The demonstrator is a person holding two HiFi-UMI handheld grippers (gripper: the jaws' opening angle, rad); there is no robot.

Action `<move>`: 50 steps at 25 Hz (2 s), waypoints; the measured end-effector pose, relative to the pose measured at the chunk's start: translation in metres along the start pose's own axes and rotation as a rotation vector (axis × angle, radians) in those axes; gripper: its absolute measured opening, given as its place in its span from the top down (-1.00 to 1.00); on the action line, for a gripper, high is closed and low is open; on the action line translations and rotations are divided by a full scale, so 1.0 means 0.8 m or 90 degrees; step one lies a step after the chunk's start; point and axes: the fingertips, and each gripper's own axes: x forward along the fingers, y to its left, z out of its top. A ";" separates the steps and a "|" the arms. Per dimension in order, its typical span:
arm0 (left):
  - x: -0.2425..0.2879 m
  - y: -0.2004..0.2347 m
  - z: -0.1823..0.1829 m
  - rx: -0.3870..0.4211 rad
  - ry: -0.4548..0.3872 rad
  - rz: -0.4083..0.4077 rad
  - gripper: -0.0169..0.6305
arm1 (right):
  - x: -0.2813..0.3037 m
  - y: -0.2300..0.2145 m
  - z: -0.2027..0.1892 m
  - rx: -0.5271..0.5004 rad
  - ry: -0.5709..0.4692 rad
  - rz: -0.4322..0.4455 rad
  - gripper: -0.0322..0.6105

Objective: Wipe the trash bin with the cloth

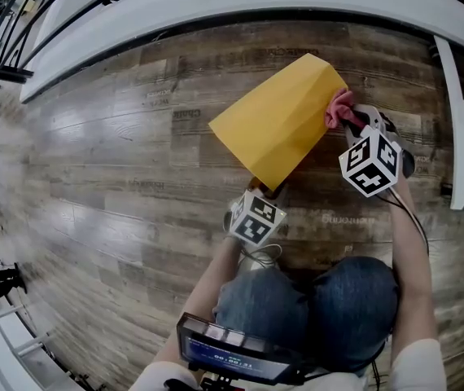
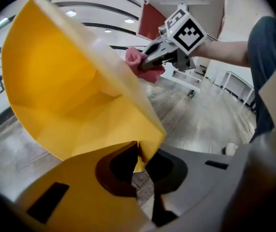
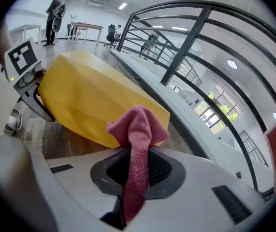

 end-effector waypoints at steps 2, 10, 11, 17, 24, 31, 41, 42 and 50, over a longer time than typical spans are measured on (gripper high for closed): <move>-0.006 -0.001 0.011 0.016 -0.003 -0.001 0.88 | -0.012 -0.006 0.007 0.007 -0.015 -0.011 0.76; -0.070 0.028 0.101 -0.087 -0.088 -0.077 0.88 | -0.056 -0.008 0.053 0.001 -0.092 -0.018 0.76; -0.078 0.028 0.111 -0.088 -0.090 -0.086 0.88 | -0.063 -0.005 0.063 -0.004 -0.105 -0.014 0.76; -0.109 0.017 0.165 -0.079 -0.055 -0.099 0.88 | -0.109 0.021 0.129 -0.057 -0.222 0.032 0.76; -0.113 0.006 0.190 -0.099 -0.056 -0.087 0.91 | -0.120 0.055 0.136 -0.100 -0.265 0.084 0.76; -0.117 0.014 0.182 -0.123 -0.063 -0.081 0.91 | -0.071 0.047 0.076 -0.037 -0.170 0.079 0.76; -0.119 0.010 0.174 -0.116 -0.053 -0.089 0.91 | -0.012 0.011 -0.025 0.070 -0.008 0.035 0.76; -0.120 0.010 0.174 -0.116 -0.052 -0.089 0.91 | -0.008 0.008 -0.031 0.077 0.002 0.032 0.77; -0.124 0.012 0.177 -0.138 -0.063 -0.089 0.91 | -0.021 -0.005 -0.033 0.063 0.025 -0.002 0.76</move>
